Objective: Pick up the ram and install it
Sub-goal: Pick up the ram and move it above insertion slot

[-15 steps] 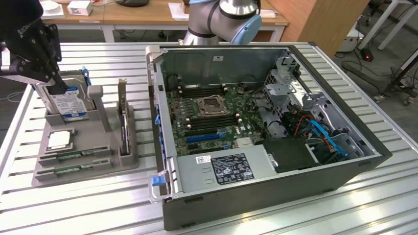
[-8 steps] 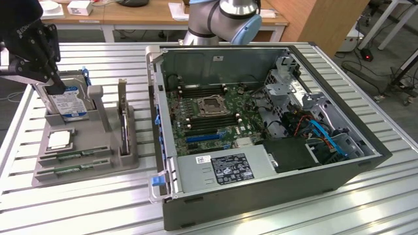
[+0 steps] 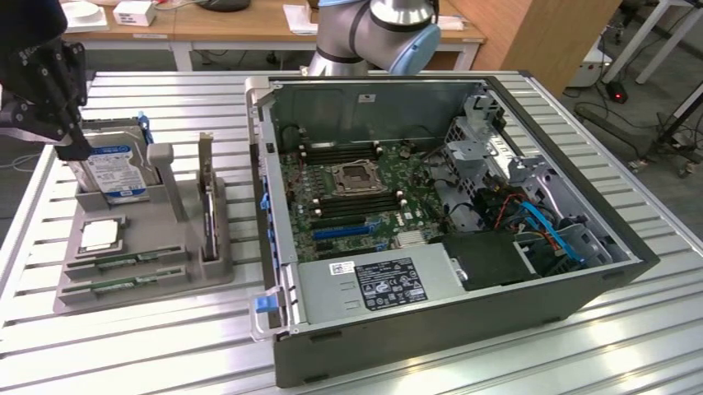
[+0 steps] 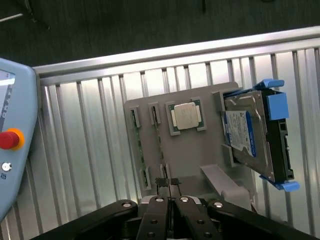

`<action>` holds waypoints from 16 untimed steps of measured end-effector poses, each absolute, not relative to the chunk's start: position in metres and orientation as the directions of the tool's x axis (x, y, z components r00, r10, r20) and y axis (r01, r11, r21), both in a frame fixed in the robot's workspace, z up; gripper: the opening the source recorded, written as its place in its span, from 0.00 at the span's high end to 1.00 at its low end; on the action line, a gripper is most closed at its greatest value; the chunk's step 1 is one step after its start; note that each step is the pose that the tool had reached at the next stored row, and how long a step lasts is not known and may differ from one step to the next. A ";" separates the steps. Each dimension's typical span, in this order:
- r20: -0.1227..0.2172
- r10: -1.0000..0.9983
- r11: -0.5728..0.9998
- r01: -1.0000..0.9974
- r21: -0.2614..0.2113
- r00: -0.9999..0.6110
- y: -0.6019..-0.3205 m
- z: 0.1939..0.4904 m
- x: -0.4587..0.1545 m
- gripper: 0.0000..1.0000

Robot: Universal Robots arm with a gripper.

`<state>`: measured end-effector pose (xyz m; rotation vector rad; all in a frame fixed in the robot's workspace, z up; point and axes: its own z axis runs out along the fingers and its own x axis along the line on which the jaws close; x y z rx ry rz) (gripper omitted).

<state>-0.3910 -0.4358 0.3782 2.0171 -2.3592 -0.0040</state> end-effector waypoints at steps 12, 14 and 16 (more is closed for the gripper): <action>0.041 -0.989 0.148 -0.982 0.116 -0.144 -0.436 0.378 -0.391 0.91; 0.040 -0.990 0.141 -0.984 0.105 -0.137 -0.436 0.377 -0.391 0.91; 0.039 -0.991 0.131 -0.986 0.099 -0.128 -0.436 0.377 -0.391 0.91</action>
